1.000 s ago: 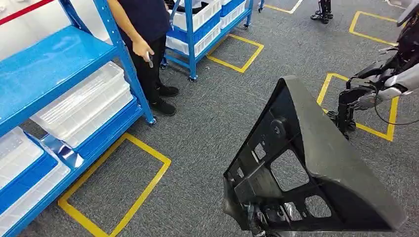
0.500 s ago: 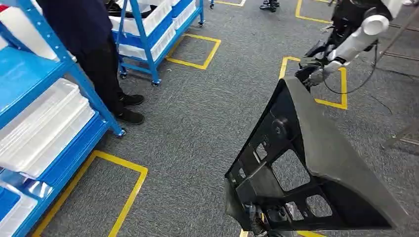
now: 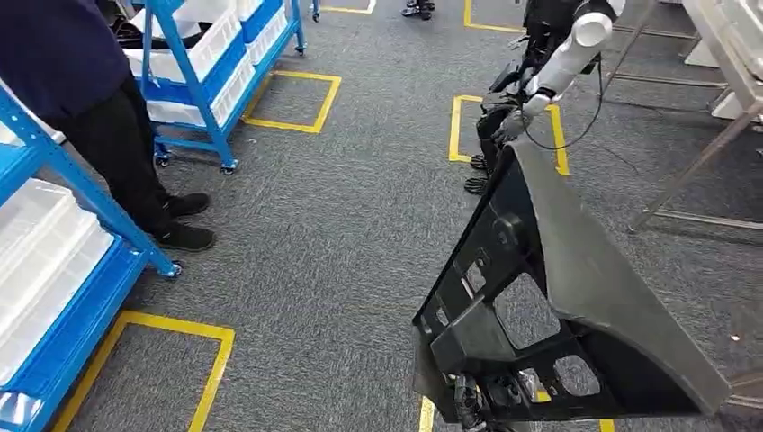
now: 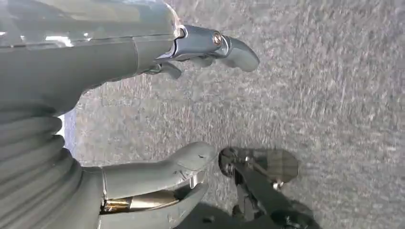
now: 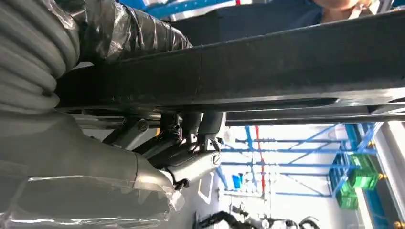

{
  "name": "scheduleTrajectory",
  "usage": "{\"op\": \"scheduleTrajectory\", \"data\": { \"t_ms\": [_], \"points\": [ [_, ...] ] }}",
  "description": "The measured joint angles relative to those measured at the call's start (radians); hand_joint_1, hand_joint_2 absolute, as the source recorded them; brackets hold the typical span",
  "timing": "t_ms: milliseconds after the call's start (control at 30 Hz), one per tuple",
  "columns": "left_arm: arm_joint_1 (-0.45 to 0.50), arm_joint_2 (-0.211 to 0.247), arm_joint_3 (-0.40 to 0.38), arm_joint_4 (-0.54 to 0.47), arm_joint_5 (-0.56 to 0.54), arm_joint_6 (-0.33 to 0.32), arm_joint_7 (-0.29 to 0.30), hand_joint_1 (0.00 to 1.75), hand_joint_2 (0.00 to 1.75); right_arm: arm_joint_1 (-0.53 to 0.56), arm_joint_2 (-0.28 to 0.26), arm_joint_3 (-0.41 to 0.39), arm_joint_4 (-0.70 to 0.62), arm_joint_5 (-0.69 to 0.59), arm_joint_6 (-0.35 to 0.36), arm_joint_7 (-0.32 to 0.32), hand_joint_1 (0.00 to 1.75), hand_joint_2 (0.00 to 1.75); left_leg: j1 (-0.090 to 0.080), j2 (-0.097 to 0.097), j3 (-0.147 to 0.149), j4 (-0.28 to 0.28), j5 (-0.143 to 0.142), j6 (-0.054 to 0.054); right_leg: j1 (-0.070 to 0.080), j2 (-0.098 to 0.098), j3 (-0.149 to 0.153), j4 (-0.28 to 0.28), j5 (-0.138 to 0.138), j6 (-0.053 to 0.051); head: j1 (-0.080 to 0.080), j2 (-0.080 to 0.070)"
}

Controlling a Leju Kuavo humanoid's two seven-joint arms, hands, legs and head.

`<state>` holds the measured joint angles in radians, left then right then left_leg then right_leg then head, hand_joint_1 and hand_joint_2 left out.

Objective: Take the parts from the cabinet and place them on the table.

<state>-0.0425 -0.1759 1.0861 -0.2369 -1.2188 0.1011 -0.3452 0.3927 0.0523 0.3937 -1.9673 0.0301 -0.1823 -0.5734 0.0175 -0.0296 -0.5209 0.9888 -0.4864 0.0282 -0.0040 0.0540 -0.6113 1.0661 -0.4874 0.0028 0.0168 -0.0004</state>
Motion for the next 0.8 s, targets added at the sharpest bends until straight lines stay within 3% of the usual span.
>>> {"op": "scheduleTrajectory", "data": {
  "t_ms": [33,100,133,167,200,233,267,300,333,433,467,500,533,567,600,633,667,700,767,800],
  "points": [
    [0.001,0.0,0.0,0.0,0.0,0.0,-0.001,0.0,1.75,-0.003,0.0,0.0,0.0,0.0,0.0,0.0,1.75,1.75,-0.002,0.014,0.0,0.0,0.001,0.006,0.0,-0.031,-0.029,0.057,-0.042,0.004,0.001,0.0],
    [0.005,0.0,0.0,0.0,0.0,0.0,0.0,0.0,1.75,-0.004,0.0,0.0,0.0,0.0,0.0,0.001,1.75,1.75,-0.006,0.046,-0.002,0.0,-0.001,0.007,-0.007,-0.043,-0.105,0.218,-0.118,0.012,0.001,0.0],
    [0.005,0.0,0.0,0.0,-0.001,0.0,0.0,0.0,1.75,-0.003,0.0,0.0,0.0,0.001,0.0,0.001,1.75,1.75,-0.006,0.062,-0.003,0.001,-0.001,0.007,-0.01,-0.044,-0.131,0.272,-0.13,0.016,0.001,0.0],
    [0.004,0.0,0.0,0.0,-0.001,0.0,0.0,0.0,1.75,-0.003,0.0,0.0,0.001,0.0,0.0,0.002,1.75,1.75,-0.006,0.075,-0.003,0.001,-0.002,0.006,-0.013,-0.046,-0.134,0.276,-0.12,0.019,0.001,0.0],
    [0.003,-0.001,0.0,0.0,-0.002,0.0,0.0,0.0,1.75,-0.003,0.0,0.0,0.0,0.0,-0.001,0.003,1.75,1.75,-0.006,0.089,-0.001,0.001,-0.005,0.003,-0.017,-0.051,-0.108,0.227,-0.083,0.022,0.001,0.0],
    [0.002,-0.001,0.0,0.0,-0.002,0.0,0.0,0.0,1.75,-0.003,0.0,0.0,0.0,0.001,0.0,0.004,1.75,1.75,-0.006,0.1,0.002,0.001,-0.007,0.0,-0.02,-0.059,-0.063,0.148,-0.042,0.023,0.001,0.0],
    [0.001,-0.003,0.0,0.0,-0.003,0.0,0.0,0.0,1.75,-0.003,0.0,0.0,0.0,0.001,0.0,0.005,1.75,1.75,-0.005,0.112,0.007,0.003,-0.012,-0.005,-0.021,-0.087,-0.002,0.042,0.0,0.023,0.001,0.0],
    [0.001,-0.003,0.0,0.0,-0.003,0.0,0.0,0.0,1.75,-0.003,0.0,0.0,0.0,0.001,0.0,0.005,1.75,1.75,-0.006,0.117,0.01,0.005,-0.015,-0.01,-0.02,-0.118,0.028,-0.011,0.011,0.022,0.002,0.0],
    [0.002,-0.003,0.0,0.0,-0.003,0.0,0.0,0.0,1.75,-0.006,0.0,0.0,0.0,0.001,0.0,0.006,1.75,1.75,-0.014,0.127,0.009,0.012,-0.023,-0.021,-0.009,-0.139,0.034,-0.03,0.0,0.009,0.0,0.0],
    [-0.004,-0.004,0.0,0.0,-0.004,0.0,0.0,0.0,1.75,-0.004,0.0,0.0,0.0,0.001,0.0,0.007,1.75,1.75,-0.012,0.152,0.022,0.008,-0.025,-0.033,0.0,-0.103,0.027,-0.026,0.0,-0.007,0.001,0.0],
    [-0.005,-0.005,0.001,0.0,-0.004,0.0,0.0,0.0,1.75,-0.004,0.0,0.0,0.0,0.002,0.0,0.008,1.75,1.75,-0.011,0.16,0.025,0.008,-0.028,-0.039,-0.008,-0.093,0.03,-0.032,0.003,-0.016,0.0,0.0],
    [-0.005,-0.005,0.001,0.0,-0.005,-0.001,0.001,0.0,1.75,-0.003,0.0,0.0,-0.002,0.002,-0.001,0.009,1.75,1.75,-0.005,0.107,0.019,0.03,-0.052,-0.046,-0.011,-0.081,0.033,-0.038,0.008,-0.024,0.0,0.0],
    [-0.005,-0.005,0.0,0.0,-0.005,-0.001,0.001,0.0,1.75,-0.006,0.0,0.0,-0.002,0.002,-0.001,0.009,1.75,1.75,-0.004,0.074,0.0,0.07,-0.079,-0.047,-0.011,-0.073,0.032,-0.038,0.009,-0.029,0.0,0.0],
    [-0.004,-0.005,0.0,0.0,-0.005,-0.001,0.001,0.0,1.75,-0.009,0.0,0.0,-0.002,0.003,0.0,0.01,1.75,1.75,-0.003,0.048,-0.044,0.164,-0.13,-0.047,-0.009,-0.061,0.029,-0.038,0.01,-0.035,0.0,0.0],
    [-0.002,-0.005,0.001,0.0,-0.005,-0.001,0.001,0.0,1.75,-0.008,0.0,0.0,-0.002,0.004,0.0,0.01,1.75,1.75,-0.005,0.039,-0.087,0.252,-0.167,-0.047,-0.005,-0.048,0.029,-0.037,0.01,-0.036,0.0,0.0],
    [0.0,-0.006,0.0,0.0,-0.005,-0.001,0.001,0.0,1.75,-0.008,0.0,0.0,-0.002,0.004,0.0,0.01,1.75,1.75,-0.005,0.038,-0.118,0.312,-0.183,-0.046,-0.003,-0.035,0.028,-0.037,0.01,-0.038,0.0,0.0],
    [0.002,-0.006,0.0,0.0,-0.005,-0.002,0.001,0.0,1.75,-0.007,0.0,0.0,-0.002,0.004,0.0,0.011,1.75,1.75,-0.005,0.037,-0.133,0.335,-0.172,-0.044,-0.001,-0.017,0.028,-0.035,0.01,-0.038,0.0,0.0],
    [0.004,-0.007,0.0,0.0,-0.005,-0.002,0.002,0.0,1.75,-0.007,0.0,0.0,-0.002,0.004,0.0,0.011,1.75,1.75,-0.005,0.036,-0.121,0.302,-0.137,-0.041,0.001,-0.002,0.03,-0.033,0.01,-0.038,0.0,0.0],
    [0.002,-0.007,0.001,0.0,-0.005,-0.002,0.002,0.0,1.75,-0.007,0.0,0.0,-0.002,0.004,-0.001,0.011,1.75,1.75,-0.005,0.02,-0.05,0.139,-0.041,-0.031,0.001,0.027,0.033,-0.03,0.009,-0.037,0.0,0.0],
    [0.002,-0.007,0.001,0.0,-0.005,-0.002,0.002,0.0,1.75,-0.007,0.0,0.0,-0.002,0.004,-0.003,0.011,1.75,1.75,-0.005,-0.026,-0.012,0.044,-0.016,-0.024,-0.001,0.039,0.032,-0.028,0.009,-0.036,0.0,0.0]
  ]
}}
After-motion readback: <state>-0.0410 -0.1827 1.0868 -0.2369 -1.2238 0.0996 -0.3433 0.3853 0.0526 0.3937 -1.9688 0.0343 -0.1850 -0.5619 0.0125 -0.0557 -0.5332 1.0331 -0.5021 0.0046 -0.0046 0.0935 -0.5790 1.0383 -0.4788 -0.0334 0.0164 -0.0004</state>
